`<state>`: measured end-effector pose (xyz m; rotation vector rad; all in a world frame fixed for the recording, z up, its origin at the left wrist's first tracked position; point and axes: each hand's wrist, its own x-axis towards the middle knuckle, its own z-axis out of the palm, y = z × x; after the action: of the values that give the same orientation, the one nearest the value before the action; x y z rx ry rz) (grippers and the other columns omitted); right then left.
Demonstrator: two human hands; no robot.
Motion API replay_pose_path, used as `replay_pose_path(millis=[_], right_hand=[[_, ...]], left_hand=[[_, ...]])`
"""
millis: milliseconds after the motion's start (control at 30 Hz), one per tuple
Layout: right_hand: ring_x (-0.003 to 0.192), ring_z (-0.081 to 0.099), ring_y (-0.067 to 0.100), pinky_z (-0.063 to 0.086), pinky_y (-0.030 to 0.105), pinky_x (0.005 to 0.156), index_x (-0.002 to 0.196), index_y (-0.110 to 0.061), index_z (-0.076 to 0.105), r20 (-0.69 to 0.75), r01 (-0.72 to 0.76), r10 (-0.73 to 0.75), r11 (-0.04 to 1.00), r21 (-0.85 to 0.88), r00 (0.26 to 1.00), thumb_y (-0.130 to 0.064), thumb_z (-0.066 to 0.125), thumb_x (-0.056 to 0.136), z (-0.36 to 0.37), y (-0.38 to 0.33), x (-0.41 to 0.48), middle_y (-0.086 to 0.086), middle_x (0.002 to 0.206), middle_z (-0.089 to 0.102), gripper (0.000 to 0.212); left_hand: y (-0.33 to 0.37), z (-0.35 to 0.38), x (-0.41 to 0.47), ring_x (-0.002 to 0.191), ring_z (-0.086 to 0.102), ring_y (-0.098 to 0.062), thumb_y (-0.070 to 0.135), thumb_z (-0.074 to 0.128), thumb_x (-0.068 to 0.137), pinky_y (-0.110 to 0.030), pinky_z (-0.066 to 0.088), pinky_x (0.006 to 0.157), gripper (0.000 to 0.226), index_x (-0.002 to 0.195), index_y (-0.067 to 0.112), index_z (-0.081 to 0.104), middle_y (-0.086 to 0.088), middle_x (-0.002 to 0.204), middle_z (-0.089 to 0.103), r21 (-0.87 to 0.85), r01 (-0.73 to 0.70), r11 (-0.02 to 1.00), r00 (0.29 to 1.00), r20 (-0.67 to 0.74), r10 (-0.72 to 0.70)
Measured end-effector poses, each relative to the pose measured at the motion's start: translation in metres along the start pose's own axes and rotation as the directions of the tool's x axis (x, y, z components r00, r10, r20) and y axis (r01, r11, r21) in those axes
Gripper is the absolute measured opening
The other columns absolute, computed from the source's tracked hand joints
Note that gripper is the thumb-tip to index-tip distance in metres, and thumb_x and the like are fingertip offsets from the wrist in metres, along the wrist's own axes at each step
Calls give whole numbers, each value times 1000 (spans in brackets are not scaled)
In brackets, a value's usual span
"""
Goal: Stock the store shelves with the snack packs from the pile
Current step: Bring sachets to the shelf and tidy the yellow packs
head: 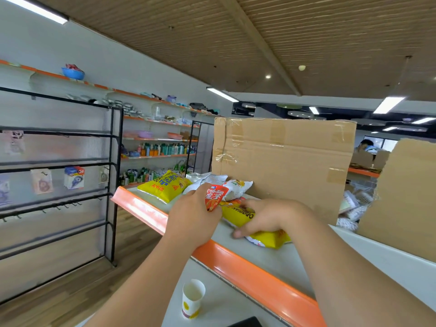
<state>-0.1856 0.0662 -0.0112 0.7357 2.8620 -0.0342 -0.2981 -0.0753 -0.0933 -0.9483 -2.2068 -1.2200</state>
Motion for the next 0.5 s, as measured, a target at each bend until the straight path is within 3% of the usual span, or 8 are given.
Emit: replay_pose_path(millis=[100, 233, 367, 500], right_hand=[[144, 37, 25, 37, 35, 111, 161, -33, 2, 47, 25, -22, 998, -54, 999, -78, 61, 77, 10, -12, 10, -2, 166, 21, 112], [148, 31, 27, 33, 37, 113, 160, -30, -10, 66, 26, -22, 998, -57, 998, -78, 56, 82, 12, -16, 8, 3, 168, 12, 113], [145, 35, 28, 36, 36, 109, 159, -40, -4, 92, 74, -63, 990, -118, 994, -72, 60, 84, 3, -10, 1, 0, 167, 18, 103], [139, 40, 22, 42, 31, 99, 154, -56, 6, 155, 119, -87, 971, -209, 984, -42, 75, 85, -15, 12, -14, -9, 164, 24, 100]], left_hand=[[-1, 1, 1, 97, 60, -23, 39, 61, 85, -34, 47, 75, 44, 129, 37, 53, 3, 104, 68, 7, 2, 1000, 1000, 5, -2], [1, 0, 2, 100, 60, -26, 39, 61, 87, -34, 45, 75, 44, 129, 35, 53, 1, 107, 68, 24, 4, 1000, 1000, 21, -5], [3, -2, 1, 99, 61, -26, 39, 62, 88, -33, 44, 73, 45, 131, 37, 52, 3, 106, 69, 11, -1, 1000, 999, 35, 0], [-1, -3, 3, 86, 57, -21, 38, 59, 87, -33, 41, 69, 39, 125, 38, 53, 6, 96, 67, -4, -14, 1000, 999, 51, 14]])
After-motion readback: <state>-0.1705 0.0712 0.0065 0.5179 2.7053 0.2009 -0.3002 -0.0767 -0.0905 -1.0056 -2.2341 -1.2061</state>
